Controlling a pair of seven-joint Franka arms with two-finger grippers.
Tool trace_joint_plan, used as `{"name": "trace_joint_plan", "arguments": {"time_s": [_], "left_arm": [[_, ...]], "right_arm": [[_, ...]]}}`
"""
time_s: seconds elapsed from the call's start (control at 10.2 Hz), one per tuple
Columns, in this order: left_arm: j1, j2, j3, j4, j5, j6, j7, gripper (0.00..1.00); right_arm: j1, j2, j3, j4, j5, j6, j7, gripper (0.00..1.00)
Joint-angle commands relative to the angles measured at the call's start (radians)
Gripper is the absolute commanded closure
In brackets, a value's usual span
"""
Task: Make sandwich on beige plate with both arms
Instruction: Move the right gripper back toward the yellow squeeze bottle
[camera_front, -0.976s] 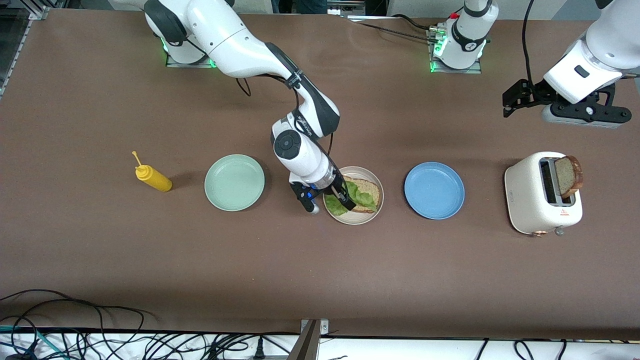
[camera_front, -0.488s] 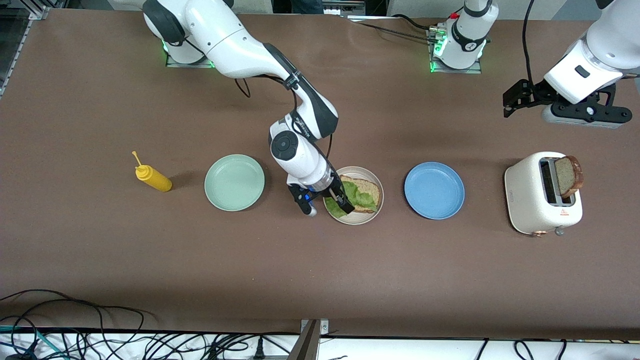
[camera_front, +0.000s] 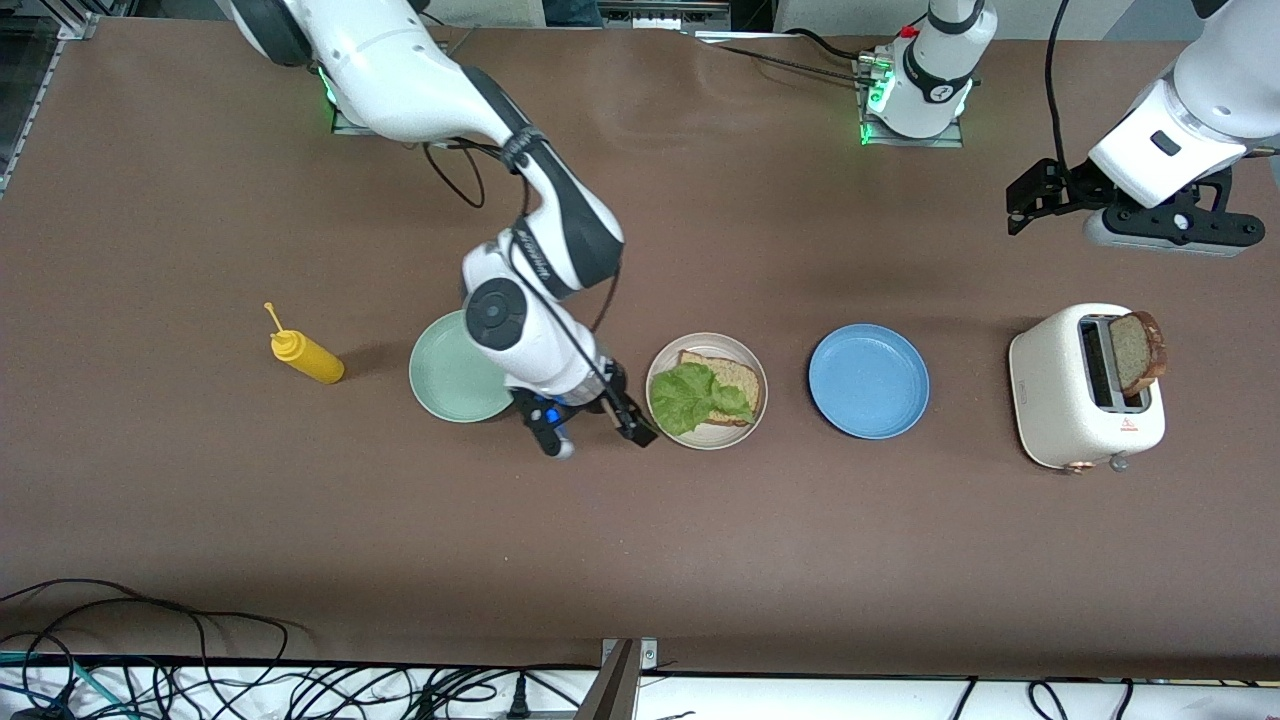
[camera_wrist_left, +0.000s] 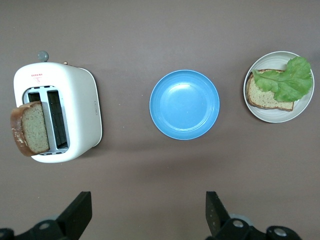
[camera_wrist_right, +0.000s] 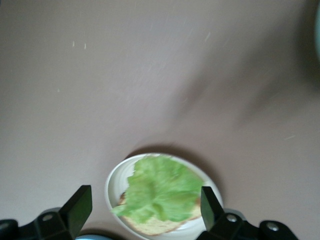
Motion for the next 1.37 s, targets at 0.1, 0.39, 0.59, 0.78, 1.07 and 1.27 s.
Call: {"name": "trace_joint_plan", "arguments": {"time_s": [0.1,0.39,0.59,0.78,1.07,1.27], "left_arm": [[-0.001,0.002,-0.001,0.014,0.025,-0.016,-0.001,0.00],[-0.001,0.002,-0.001,0.014,0.025,-0.016,-0.001,0.00],[-0.001,0.002,-0.001,0.014,0.025,-0.016,-0.001,0.00],[-0.001,0.002,-0.001,0.014,0.025,-0.017,-0.001,0.00],[-0.001,0.002,-0.001,0.014,0.025,-0.017,-0.001,0.00],[-0.001,0.002,-0.001,0.014,0.025,-0.017,-0.001,0.00]], "right_arm": [[-0.022,-0.128,-0.104,-0.028,-0.071,-0.318,-0.284,0.00],[-0.021,-0.182,-0.292,-0.029,-0.081,-0.568,-0.700,0.00],[-0.021,-0.243,-0.391,-0.106,-0.085,-0.609,-0.913,0.00],[-0.021,-0.299,-0.474,-0.204,-0.086,-0.597,-1.107,0.00],[-0.019,-0.346,-0.591,-0.295,-0.085,-0.572,-1.426,0.00],[-0.021,-0.394,-0.637,-0.405,-0.080,-0.481,-1.662,0.00]]}}
